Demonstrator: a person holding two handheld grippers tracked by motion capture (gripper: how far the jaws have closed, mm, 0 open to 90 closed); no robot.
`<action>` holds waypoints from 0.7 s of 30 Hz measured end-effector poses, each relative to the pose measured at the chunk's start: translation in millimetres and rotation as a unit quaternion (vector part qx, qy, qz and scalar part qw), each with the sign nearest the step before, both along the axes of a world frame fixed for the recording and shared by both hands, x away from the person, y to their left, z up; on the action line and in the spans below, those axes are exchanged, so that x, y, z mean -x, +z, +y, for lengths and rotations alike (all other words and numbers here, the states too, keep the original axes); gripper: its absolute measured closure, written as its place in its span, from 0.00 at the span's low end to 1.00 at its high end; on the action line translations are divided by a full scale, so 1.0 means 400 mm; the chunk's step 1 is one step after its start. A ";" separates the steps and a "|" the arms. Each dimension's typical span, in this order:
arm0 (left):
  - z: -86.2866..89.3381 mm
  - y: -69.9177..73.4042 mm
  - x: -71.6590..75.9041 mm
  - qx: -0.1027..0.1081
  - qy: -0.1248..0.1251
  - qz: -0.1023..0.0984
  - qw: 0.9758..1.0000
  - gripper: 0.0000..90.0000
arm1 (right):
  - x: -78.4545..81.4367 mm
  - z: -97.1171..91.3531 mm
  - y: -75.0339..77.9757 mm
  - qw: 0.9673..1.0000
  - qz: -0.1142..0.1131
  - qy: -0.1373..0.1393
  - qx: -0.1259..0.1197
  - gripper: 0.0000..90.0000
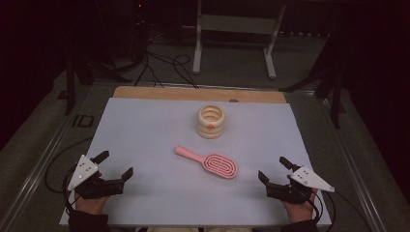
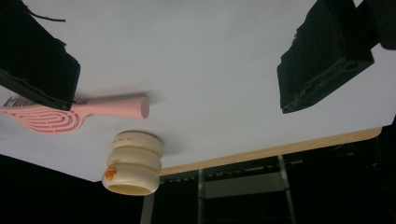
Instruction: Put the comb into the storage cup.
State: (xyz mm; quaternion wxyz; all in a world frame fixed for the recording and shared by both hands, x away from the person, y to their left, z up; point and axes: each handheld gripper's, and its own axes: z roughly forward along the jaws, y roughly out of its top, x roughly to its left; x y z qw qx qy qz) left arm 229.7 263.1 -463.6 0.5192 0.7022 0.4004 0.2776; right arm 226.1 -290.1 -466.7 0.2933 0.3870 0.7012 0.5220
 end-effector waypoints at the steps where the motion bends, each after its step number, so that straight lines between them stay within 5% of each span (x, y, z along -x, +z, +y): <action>1: 0.001 -0.001 0.000 0.001 0.001 0.002 1.000 0.00 | 0.000 0.001 0.000 1.000 0.001 0.000 0.000 0.09; 21: -0.013 -0.012 -0.006 -0.008 -0.004 0.011 1.000 0.00 | -0.006 0.031 -0.004 1.000 0.016 0.024 0.000 0.10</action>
